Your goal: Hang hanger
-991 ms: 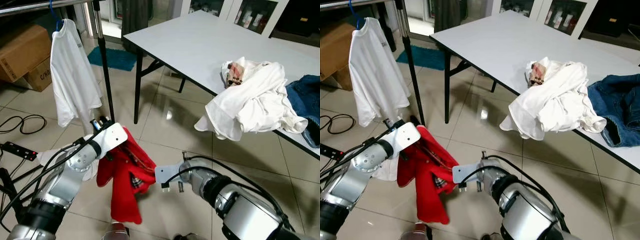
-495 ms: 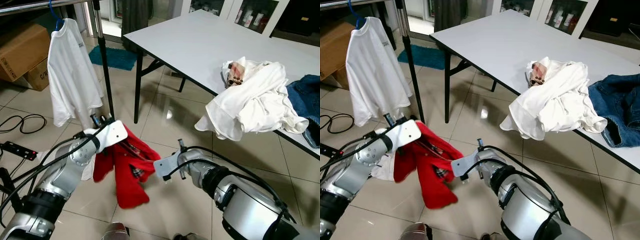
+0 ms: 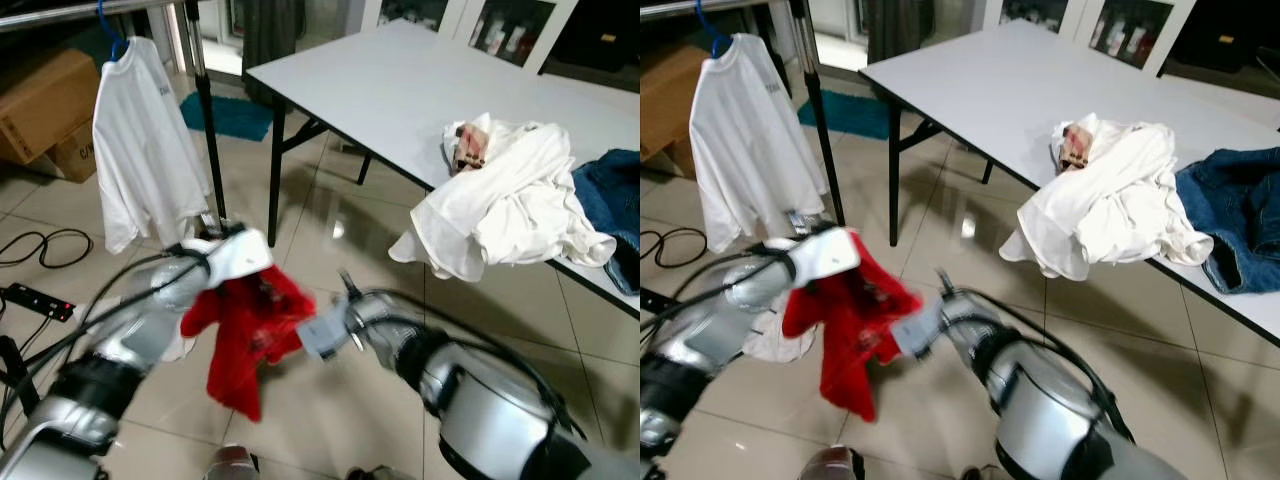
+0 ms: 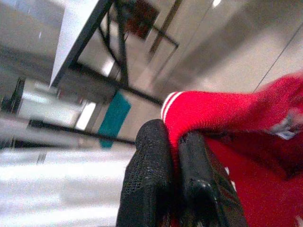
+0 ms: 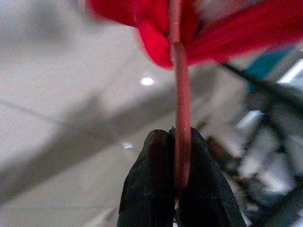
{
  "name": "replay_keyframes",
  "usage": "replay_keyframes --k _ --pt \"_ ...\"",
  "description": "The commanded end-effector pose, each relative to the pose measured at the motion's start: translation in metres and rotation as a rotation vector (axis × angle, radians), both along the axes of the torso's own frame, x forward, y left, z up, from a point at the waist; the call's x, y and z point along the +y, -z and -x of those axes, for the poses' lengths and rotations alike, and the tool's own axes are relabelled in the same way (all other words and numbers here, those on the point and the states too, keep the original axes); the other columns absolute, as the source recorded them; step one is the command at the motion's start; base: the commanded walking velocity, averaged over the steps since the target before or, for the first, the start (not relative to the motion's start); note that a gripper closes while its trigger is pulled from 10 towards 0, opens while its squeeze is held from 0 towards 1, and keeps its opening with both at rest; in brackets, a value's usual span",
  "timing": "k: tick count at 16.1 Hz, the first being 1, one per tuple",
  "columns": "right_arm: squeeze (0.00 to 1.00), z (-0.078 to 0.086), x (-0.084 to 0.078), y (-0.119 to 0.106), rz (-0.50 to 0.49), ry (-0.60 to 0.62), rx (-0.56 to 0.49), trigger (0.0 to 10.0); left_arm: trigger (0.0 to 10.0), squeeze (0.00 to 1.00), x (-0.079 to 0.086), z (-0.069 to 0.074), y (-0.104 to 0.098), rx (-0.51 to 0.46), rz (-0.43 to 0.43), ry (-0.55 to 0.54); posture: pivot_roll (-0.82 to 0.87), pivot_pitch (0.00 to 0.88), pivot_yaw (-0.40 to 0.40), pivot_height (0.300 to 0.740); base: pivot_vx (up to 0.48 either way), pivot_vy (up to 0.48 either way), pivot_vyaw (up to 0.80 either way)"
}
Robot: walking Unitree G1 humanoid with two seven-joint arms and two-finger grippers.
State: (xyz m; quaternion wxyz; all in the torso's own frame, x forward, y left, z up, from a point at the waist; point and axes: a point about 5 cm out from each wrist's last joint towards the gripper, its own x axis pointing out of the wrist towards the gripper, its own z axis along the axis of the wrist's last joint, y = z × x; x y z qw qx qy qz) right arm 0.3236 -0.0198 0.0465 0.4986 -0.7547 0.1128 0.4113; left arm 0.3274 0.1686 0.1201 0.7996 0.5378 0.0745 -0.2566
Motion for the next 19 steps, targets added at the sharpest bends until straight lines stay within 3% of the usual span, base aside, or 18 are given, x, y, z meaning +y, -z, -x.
replay_keyframes --k 1,4,7,9,11,13,15,19 --pt "0.0 -0.004 0.011 -0.011 -0.057 -0.011 -0.037 10.0 10.0 0.0 -0.009 -0.006 -0.013 -0.039 -0.014 0.045 0.18 0.039 -0.101 0.74 0.0 0.0 0.0" --pt "0.0 -0.009 0.02 -0.024 -0.141 0.005 -0.047 10.0 10.0 0.0 -0.01 -0.008 -0.011 -0.027 -0.023 0.048 0.18 0.038 -0.102 0.74 0.0 0.0 0.0" --pt "0.0 -0.006 0.024 -0.023 -0.183 0.019 -0.002 10.0 10.0 0.0 -0.01 -0.01 -0.014 -0.045 -0.01 0.038 0.18 0.039 -0.106 0.74 0.0 0.0 0.0" --pt "0.0 -0.006 0.019 -0.019 -0.213 0.076 0.032 10.0 10.0 0.0 -0.005 -0.011 -0.019 -0.065 -0.009 0.013 0.18 0.039 -0.108 0.74 0.0 0.0 0.0" --pt "0.0 -0.008 0.007 -0.015 -0.32 0.216 0.089 10.0 10.0 0.0 0.004 -0.009 -0.025 -0.1 0.008 -0.03 0.18 0.038 -0.105 0.74 0.0 0.0 0.0" --pt "0.0 -0.016 -0.003 -0.02 -0.375 0.27 0.038 10.0 10.0 0.0 0.009 -0.003 -0.03 -0.134 0.061 -0.066 0.18 0.039 -0.103 0.74 0.0 0.0 0.0" --pt "0.0 -0.017 -0.01 -0.018 -0.392 0.29 0.064 10.0 10.0 0.0 0.016 0.002 -0.035 -0.163 0.094 -0.1 0.18 0.041 -0.104 0.74 0.0 0.0 0.0" --pt "0.0 0.001 -0.016 0.004 -0.516 0.464 0.333 10.0 10.0 0.0 0.039 0.008 -0.053 -0.27 0.242 -0.218 0.18 0.043 -0.111 0.74 0.0 0.0 0.0"
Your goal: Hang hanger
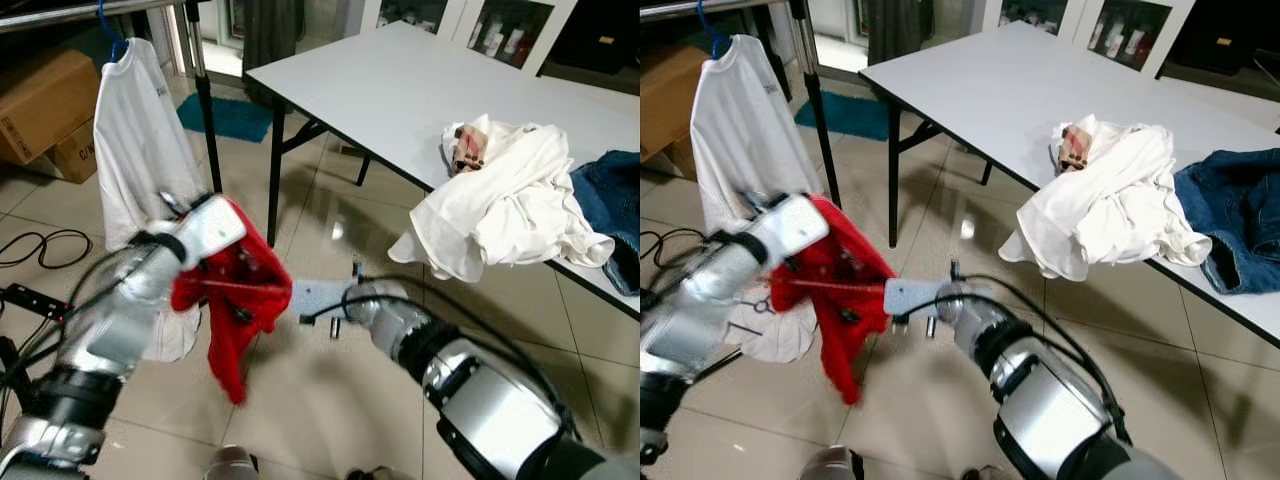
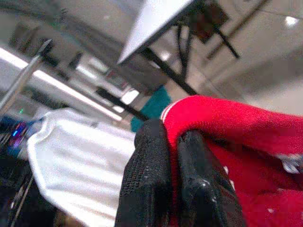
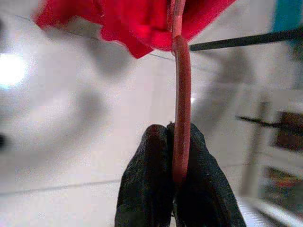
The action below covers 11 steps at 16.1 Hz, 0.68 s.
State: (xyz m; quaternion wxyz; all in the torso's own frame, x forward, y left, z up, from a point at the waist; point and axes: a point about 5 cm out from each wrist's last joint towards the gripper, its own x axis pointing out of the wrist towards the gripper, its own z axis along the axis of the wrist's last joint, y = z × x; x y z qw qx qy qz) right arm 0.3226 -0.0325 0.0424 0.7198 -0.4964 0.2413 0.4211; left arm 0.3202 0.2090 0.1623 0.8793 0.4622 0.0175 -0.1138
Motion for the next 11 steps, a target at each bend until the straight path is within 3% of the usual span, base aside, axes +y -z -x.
replay_keyframes --k 1,3,11 --pt "0.0 0.001 -0.004 0.002 -0.031 0.041 0.047 10.0 10.0 0.0 0.002 0.002 -0.012 -0.058 0.027 -0.012 0.18 0.043 -0.111 0.74 0.0 0.0 0.0" --pt "0.0 0.008 -0.01 0.012 -0.059 0.092 0.136 10.0 10.0 0.0 0.013 0.006 -0.013 -0.067 0.045 -0.052 0.18 0.042 -0.112 0.74 0.0 0.0 0.0" --pt "0.0 0.016 -0.018 0.023 -0.055 0.115 0.216 10.0 10.0 0.0 0.019 0.009 -0.012 -0.027 0.006 -0.032 0.19 0.047 -0.109 0.74 0.0 0.0 0.0"
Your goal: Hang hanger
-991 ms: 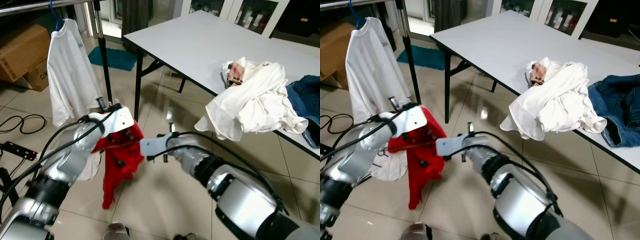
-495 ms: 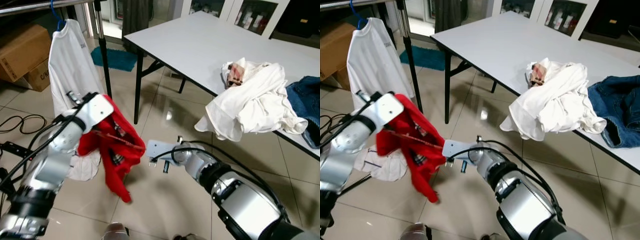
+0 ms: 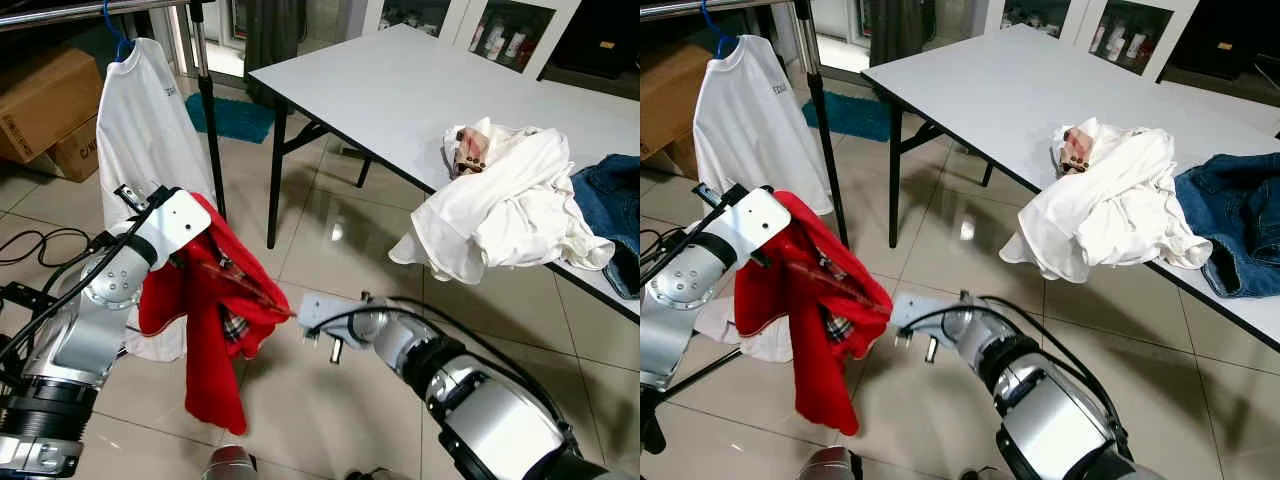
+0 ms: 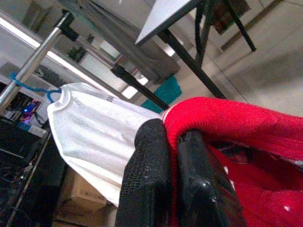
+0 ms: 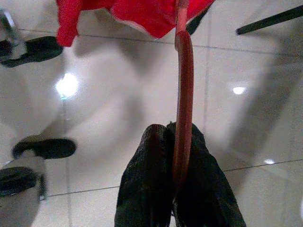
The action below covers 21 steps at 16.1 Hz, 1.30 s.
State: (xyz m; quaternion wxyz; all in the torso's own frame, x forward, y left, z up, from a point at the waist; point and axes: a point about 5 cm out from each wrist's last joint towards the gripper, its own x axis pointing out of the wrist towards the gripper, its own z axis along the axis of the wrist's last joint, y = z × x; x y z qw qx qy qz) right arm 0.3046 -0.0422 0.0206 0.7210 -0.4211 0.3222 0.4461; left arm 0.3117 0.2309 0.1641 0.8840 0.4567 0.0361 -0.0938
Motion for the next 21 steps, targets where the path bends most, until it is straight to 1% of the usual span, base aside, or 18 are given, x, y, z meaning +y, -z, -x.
replay_keyframes --k 1,2,3,4,5,6,7,8,9,10,11,12,14,16,18,19,20,21 --pt "0.0 -0.002 -0.009 0.001 0.001 0.035 0.016 10.0 10.0 0.0 -0.002 0.001 -0.009 -0.031 -0.012 0.026 0.18 0.047 -0.105 0.74 0.0 0.0 0.0" --pt "0.0 -0.002 -0.009 0.001 0.002 0.038 0.016 10.0 10.0 0.0 -0.004 0.002 -0.008 -0.012 -0.005 0.04 0.18 0.047 -0.105 0.74 0.0 0.0 0.0" --pt "0.0 -0.003 -0.005 -0.002 -0.005 0.049 0.017 10.0 10.0 0.0 -0.012 0.004 -0.005 0.022 -0.002 0.083 0.18 0.048 -0.101 0.74 0.0 0.0 0.0" --pt "0.0 -0.004 -0.002 -0.004 -0.011 0.056 0.019 10.0 10.0 0.0 -0.017 0.004 -0.004 0.037 -0.005 0.106 0.18 0.048 -0.101 0.74 0.0 0.0 0.0" --pt "0.0 -0.006 0.004 -0.008 -0.013 0.047 0.006 10.0 10.0 0.0 -0.022 0.004 -0.004 0.048 -0.021 0.124 0.18 0.048 -0.101 0.74 0.0 0.0 0.0" --pt "0.0 -0.009 0.013 -0.015 0.028 0.0 -0.059 10.0 10.0 0.0 -0.027 0.002 -0.004 0.051 -0.055 0.132 0.18 0.047 -0.102 0.74 0.0 0.0 0.0" --pt "0.0 -0.01 0.016 -0.017 0.061 -0.025 -0.094 10.0 10.0 0.0 -0.028 0.0 -0.005 0.048 -0.063 0.128 0.18 0.047 -0.105 0.74 0.0 0.0 0.0" --pt "0.0 -0.01 0.016 -0.016 0.126 -0.066 -0.144 10.0 10.0 0.0 -0.03 -0.002 -0.008 0.044 -0.082 0.126 0.18 0.047 -0.105 0.74 0.0 0.0 0.0" --pt "0.0 -0.011 0.015 -0.015 0.151 -0.077 -0.161 10.0 10.0 0.0 -0.03 -0.003 -0.01 0.044 -0.089 0.126 0.19 0.047 -0.11 0.74 0.0 0.0 0.0" --pt "0.0 -0.01 0.012 -0.014 0.158 -0.062 -0.157 10.0 10.0 0.0 -0.031 -0.004 -0.012 0.049 -0.1 0.128 0.19 0.047 -0.11 0.74 0.0 0.0 0.0" --pt "0.0 -0.01 0.0 -0.008 0.172 -0.005 -0.14 10.0 10.0 0.0 -0.029 -0.002 -0.01 0.082 -0.114 0.118 0.19 0.045 -0.115 0.74 0.0 0.0 0.0" --pt "0.0 -0.01 -0.006 -0.006 0.172 0.019 -0.129 10.0 10.0 0.0 -0.027 -0.001 -0.006 0.098 -0.12 0.111 0.19 0.045 -0.115 0.74 0.0 0.0 0.0" --pt "0.0 -0.007 -0.013 0.0 0.129 0.081 -0.064 10.0 10.0 0.0 -0.021 0.003 0.003 0.137 -0.144 0.092 0.19 0.043 -0.118 0.74 0.0 0.0 0.0" --pt "0.0 -0.003 -0.018 0.005 0.087 0.152 -0.008 10.0 10.0 0.0 -0.019 0.007 0.008 0.152 -0.136 0.084 0.19 0.043 -0.118 0.74 0.0 0.0 0.0" --pt "0.0 0.001 -0.02 0.009 0.036 0.235 0.04 10.0 10.0 0.0 -0.025 0.007 0.006 0.138 -0.098 0.082 0.18 0.043 -0.119 0.74 0.0 0.0 0.0" --pt "0.0 0.002 -0.017 0.01 0.0 0.311 0.062 10.0 10.0 0.0 -0.036 0.005 0.005 0.115 -0.037 0.067 0.18 0.042 -0.119 0.74 0.0 0.0 0.0" --pt "0.0 0.003 -0.016 0.01 0.003 0.342 0.064 10.0 10.0 0.0 -0.04 0.003 0.003 0.095 -0.017 0.051 0.19 0.044 -0.119 0.74 0.0 0.0 0.0" --pt "0.0 0.002 -0.016 0.01 0.02 0.343 0.048 10.0 10.0 0.0 -0.042 0.001 0.001 0.077 -0.008 0.038 0.19 0.044 -0.12 0.74 0.0 0.0 0.0"
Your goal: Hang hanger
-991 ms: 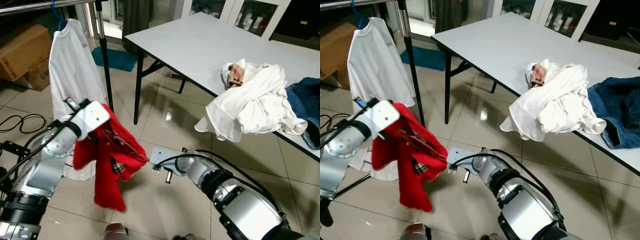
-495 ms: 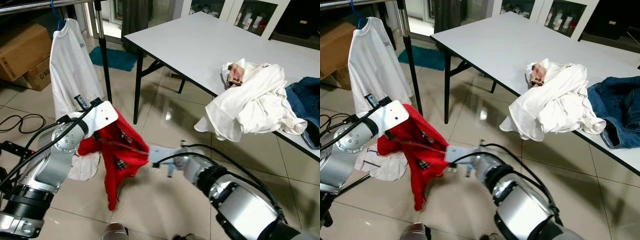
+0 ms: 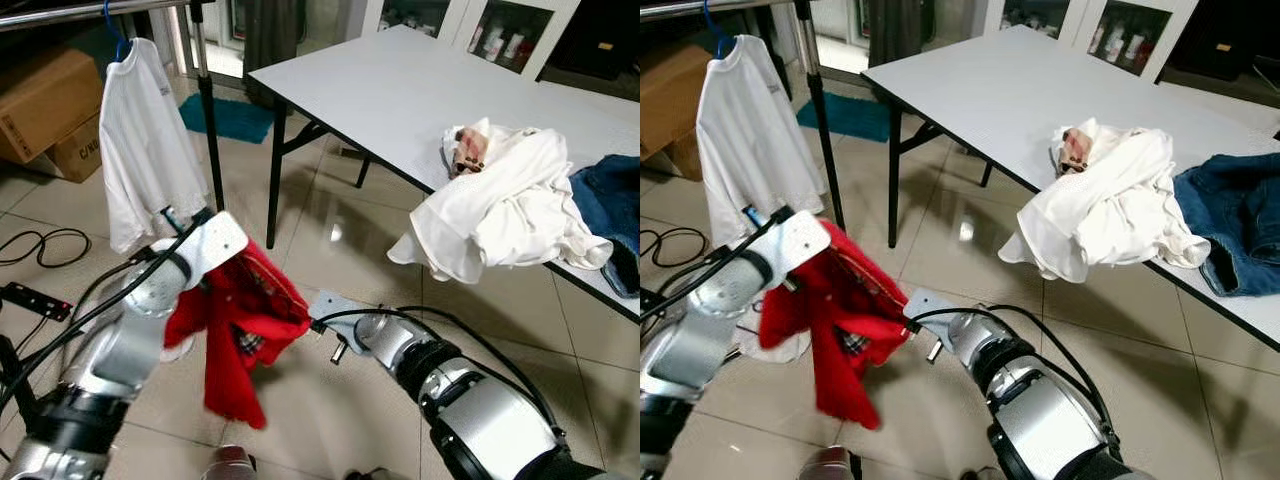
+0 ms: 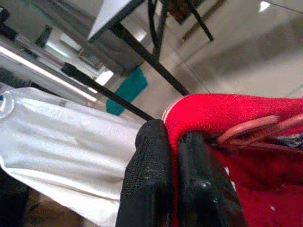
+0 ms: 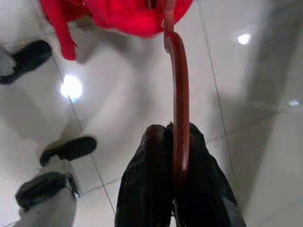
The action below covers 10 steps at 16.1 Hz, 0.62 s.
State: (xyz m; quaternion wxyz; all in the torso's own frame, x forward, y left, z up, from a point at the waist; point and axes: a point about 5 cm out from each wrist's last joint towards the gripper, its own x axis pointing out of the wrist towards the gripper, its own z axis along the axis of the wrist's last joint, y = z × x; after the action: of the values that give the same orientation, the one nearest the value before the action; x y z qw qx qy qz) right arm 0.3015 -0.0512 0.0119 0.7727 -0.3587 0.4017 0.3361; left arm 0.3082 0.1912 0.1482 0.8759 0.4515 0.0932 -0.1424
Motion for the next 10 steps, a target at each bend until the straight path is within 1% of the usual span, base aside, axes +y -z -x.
replay_keyframes --k 1,4,6,8,10 --pt "0.0 -0.002 -0.008 0.0 0.048 0.036 -0.018 10.0 10.0 0.0 -0.004 -0.004 -0.018 -0.081 0.011 -0.01 0.19 0.045 -0.12 0.74 0.0 0.0 0.0" --pt "0.0 -0.007 -0.009 -0.003 0.131 0.027 -0.101 10.0 10.0 0.0 -0.005 -0.007 -0.032 -0.092 0.009 -0.002 0.2 0.046 -0.12 0.74 0.0 0.0 0.0" --pt "0.0 -0.009 -0.007 -0.006 0.165 -0.01 -0.146 10.0 10.0 0.0 -0.006 -0.009 -0.036 -0.095 0.002 0.006 0.2 0.047 -0.118 0.74 0.0 0.0 0.0" --pt "0.0 -0.014 -0.004 -0.011 0.257 -0.101 -0.235 10.0 10.0 0.0 -0.009 -0.013 -0.038 -0.077 -0.013 0.03 0.2 0.048 -0.116 0.74 0.0 0.0 0.0" --pt "0.0 -0.018 0.0 -0.017 0.319 -0.179 -0.323 10.0 10.0 0.0 -0.015 -0.017 -0.038 -0.054 -0.043 0.064 0.19 0.047 -0.114 0.74 0.0 0.0 0.0"
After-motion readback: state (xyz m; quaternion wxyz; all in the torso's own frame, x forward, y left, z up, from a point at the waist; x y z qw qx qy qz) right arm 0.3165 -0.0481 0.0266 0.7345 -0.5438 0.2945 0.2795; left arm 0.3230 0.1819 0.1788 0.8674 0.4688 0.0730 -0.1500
